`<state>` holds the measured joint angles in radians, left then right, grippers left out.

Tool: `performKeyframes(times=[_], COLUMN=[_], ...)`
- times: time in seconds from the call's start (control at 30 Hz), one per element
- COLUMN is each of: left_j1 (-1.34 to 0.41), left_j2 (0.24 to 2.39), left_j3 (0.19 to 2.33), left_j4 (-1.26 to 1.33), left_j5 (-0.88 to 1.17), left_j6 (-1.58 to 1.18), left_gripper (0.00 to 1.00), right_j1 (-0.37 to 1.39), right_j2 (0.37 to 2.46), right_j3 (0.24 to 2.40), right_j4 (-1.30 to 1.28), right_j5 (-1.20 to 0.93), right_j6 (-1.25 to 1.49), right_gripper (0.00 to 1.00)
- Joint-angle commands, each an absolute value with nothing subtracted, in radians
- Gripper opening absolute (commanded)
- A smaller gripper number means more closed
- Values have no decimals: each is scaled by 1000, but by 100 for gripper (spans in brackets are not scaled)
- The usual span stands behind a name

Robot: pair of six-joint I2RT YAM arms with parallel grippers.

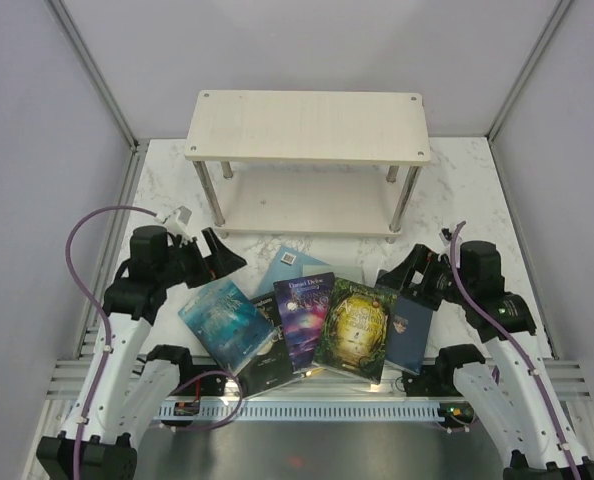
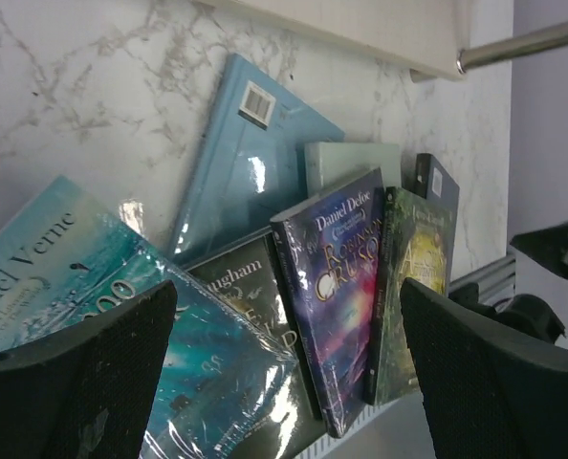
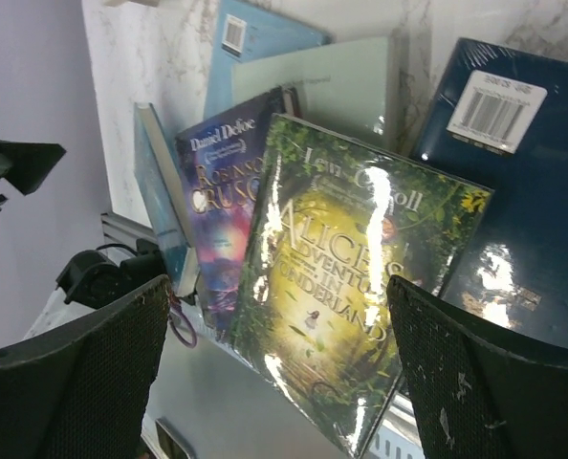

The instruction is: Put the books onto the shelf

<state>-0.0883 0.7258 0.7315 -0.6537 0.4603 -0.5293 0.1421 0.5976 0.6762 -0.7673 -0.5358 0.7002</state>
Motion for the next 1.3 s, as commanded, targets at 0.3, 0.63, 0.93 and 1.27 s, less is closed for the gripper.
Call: performKeyframes(times=[0.3, 0.63, 0.93, 1.27], left_j1=[-705, -839, -876, -877], left_j2=[1029, 1267, 1396, 1450], left_j3=[865, 842, 697, 615], left_j4=[-482, -284, 24, 244], left_j5=[331, 408, 526, 601], left_j6=[-687, -728, -863, -957], left_gripper=[100, 100, 100, 100], right_j1=[144, 143, 144, 143], right_j2=[640, 626, 601, 634], right_j3=[480, 356, 207, 172], right_j4=[-784, -730, -528, -393], right_j5=[-512, -546, -644, -699], right_j6=[719, 782, 914, 968], right_gripper=[94, 93, 90, 65])
